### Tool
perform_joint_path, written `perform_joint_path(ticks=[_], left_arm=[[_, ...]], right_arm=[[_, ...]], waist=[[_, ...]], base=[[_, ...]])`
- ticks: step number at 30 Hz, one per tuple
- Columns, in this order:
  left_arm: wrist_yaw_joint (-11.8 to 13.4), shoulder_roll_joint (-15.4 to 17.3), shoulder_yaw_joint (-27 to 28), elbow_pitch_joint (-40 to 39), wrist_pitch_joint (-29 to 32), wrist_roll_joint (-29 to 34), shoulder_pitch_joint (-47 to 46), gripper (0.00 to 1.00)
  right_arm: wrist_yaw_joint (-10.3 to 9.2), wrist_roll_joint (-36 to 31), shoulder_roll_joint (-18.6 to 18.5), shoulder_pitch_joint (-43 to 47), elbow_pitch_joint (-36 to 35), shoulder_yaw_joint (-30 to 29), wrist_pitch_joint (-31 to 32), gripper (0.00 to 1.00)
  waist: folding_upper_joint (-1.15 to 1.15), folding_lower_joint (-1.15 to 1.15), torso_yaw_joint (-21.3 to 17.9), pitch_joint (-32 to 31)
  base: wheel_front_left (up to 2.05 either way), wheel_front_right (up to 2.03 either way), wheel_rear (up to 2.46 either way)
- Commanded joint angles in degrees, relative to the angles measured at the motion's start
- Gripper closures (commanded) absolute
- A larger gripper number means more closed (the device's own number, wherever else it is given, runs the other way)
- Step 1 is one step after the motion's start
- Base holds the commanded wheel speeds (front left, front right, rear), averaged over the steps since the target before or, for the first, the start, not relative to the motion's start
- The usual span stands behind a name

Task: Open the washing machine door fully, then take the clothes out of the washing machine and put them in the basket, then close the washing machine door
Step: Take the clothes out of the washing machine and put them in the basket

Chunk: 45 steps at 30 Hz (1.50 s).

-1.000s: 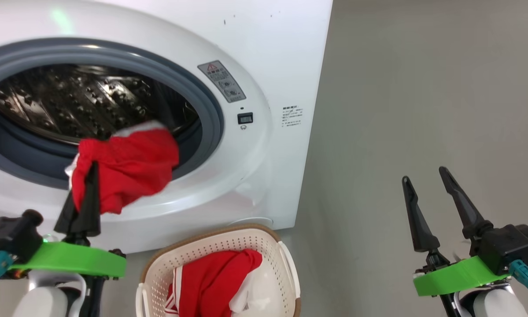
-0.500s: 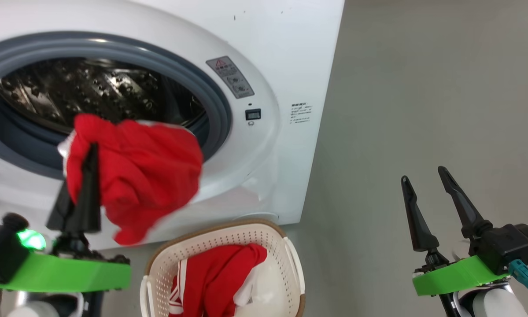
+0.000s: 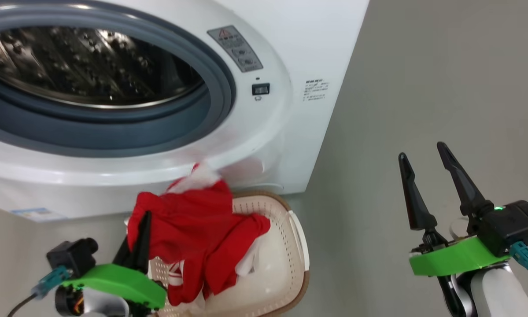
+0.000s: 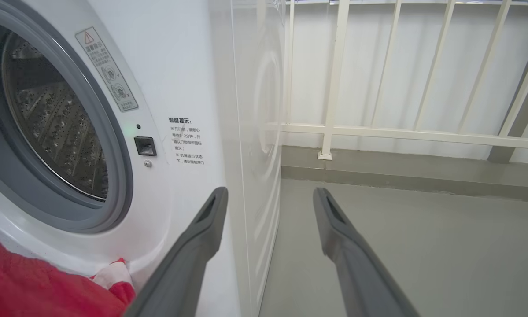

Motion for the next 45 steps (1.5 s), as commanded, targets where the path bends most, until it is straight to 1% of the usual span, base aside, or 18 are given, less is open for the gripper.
perform_joint_path(ticks=[1, 3, 8, 9, 11, 15, 18, 21, 23, 27, 30, 31, 32, 33, 34, 36, 40, 45], left_arm=[[-0.59, 0.80, 1.86, -0.38, -0.79, -0.30, -2.48, 1.00], [-2.08, -0.32, 2.05, 5.52, -1.57, -1.81, -4.39, 1.00], [-4.75, -1.40, 1.40, 20.51, -2.63, -2.88, -10.46, 1.00], [-5.66, -1.95, 0.93, 26.31, -2.98, -3.26, -13.08, 1.00], [-6.60, -2.60, 0.62, 32.08, -2.22, -4.45, -15.37, 1.00], [-7.67, -2.56, -0.22, 41.11, -1.95, -5.34, -19.45, 1.00], [-8.01, -2.64, -0.94, 45.90, -1.48, -5.93, -22.06, 1.00], [-8.19, -2.84, -1.99, 49.30, 1.05, -7.13, -23.87, 1.00], [-8.21, -2.55, -3.37, 49.54, 2.89, -8.10, -24.39, 1.00], [-8.23, -0.87, -5.07, 50.31, 5.44, -10.39, -24.71, 1.00], [-8.24, 0.14, -6.34, 51.49, 6.21, -11.23, -24.85, 1.00], [-8.24, 0.32, -6.68, 51.48, 5.64, -11.48, -24.89, 0.91], [-8.24, 0.41, -6.75, 51.40, 4.72, -11.94, -24.98, 0.64], [-8.24, 0.24, -6.92, 51.08, 3.84, -12.46, -25.04, 0.19], [-8.24, -0.17, -7.28, 50.45, 3.30, -13.09, -24.95, 0.00], [-8.24, -0.61, -8.19, 48.94, 2.15, -14.32, -24.54, 0.00], [-8.24, -0.69, -8.79, 46.76, -3.15, -16.90, -23.60, 0.00], [-8.25, -0.44, -11.66, 43.57, -5.98, -17.92, -22.13, 0.00]], right_arm=[[0.35, -0.45, -0.18, -1.48, -1.59, 1.23, -0.36, 0.00], [0.35, -0.59, -0.18, -2.22, -1.75, 1.50, -0.36, 0.00], [0.35, -0.28, -0.18, -3.71, -1.98, 2.03, -0.36, 0.00], [0.35, -0.01, -0.18, -4.13, -1.96, 2.09, -0.36, 0.00], [0.35, 0.32, -0.18, -4.55, -1.98, 2.34, -0.36, 0.00], [0.35, 1.05, -0.18, -5.59, -2.10, 3.32, -0.36, 0.00], [0.35, 1.34, -0.18, -6.31, -2.33, 3.12, -0.36, 0.00], [0.35, 1.48, -0.18, -7.19, -2.56, 3.51, -0.36, 0.00], [0.35, 1.73, -0.18, -7.94, -2.77, 4.00, -0.36, 0.00], [0.35, 2.31, -0.18, -9.16, -3.10, 4.90, -0.36, 0.00], [0.35, 2.50, -0.18, -9.37, -2.94, 5.14, -0.36, 0.00], [0.35, 2.56, -0.18, -9.34, -2.85, 5.14, -0.36, 0.00], [0.35, 2.60, -0.18, -9.28, -2.75, 5.07, -0.36, 0.00], [0.35, 2.61, -0.18, -9.15, -2.61, 4.83, -0.36, 0.00], [0.35, 2.62, -0.18, -8.91, -2.42, 4.45, -0.36, 0.00], [0.35, 2.55, -0.18, -8.43, -1.73, 3.77, -0.36, 0.00], [0.35, 1.89, -0.18, -8.36, 0.34, 2.76, -0.36, 0.00], [0.35, 1.41, -0.18, -8.50, 1.90, 1.88, -0.36, 0.00]], waist=[[0.00, 0.00, 0.26, 2.18], [0.00, 0.00, -0.08, 3.43], [0.00, 0.00, -1.53, 6.59], [0.00, 0.00, -2.22, 7.80], [0.00, 0.00, -3.12, 8.96], [0.00, 0.00, -5.28, 11.43], [0.00, 0.00, -6.20, 13.45], [0.00, 0.00, -7.11, 15.47], [0.00, 0.00, -7.89, 16.79], [0.00, 0.00, -9.31, 18.86], [0.00, 0.00, -9.85, 19.28], [0.00, 0.00, -9.96, 19.23], [0.00, 0.00, -10.02, 19.11], [0.00, 0.00, -9.93, 18.84], [0.00, 0.00, -9.72, 18.46], [0.00, 0.00, -9.17, 17.54], [0.00, 0.00, -7.84, 14.93], [0.00, 0.00, -6.11, 11.84]], base=[[0.00, 0.00, 0.00], [0.00, 0.00, 0.00], [0.00, 0.00, 0.00], [0.00, 0.00, 0.00], [0.00, 0.00, 0.00], [0.00, 0.00, 0.00], [0.00, 0.00, 0.00], [0.00, 0.00, 0.00], [0.00, 0.00, 0.00], [0.00, 0.00, 0.00], [0.00, 0.00, 0.00], [0.00, 0.00, 0.00], [0.00, 0.00, 0.00], [0.00, 0.00, 0.00], [0.00, 0.00, 0.00], [0.00, 0.00, 0.00], [0.00, 0.00, 0.00], [0.00, 0.00, 0.00]])
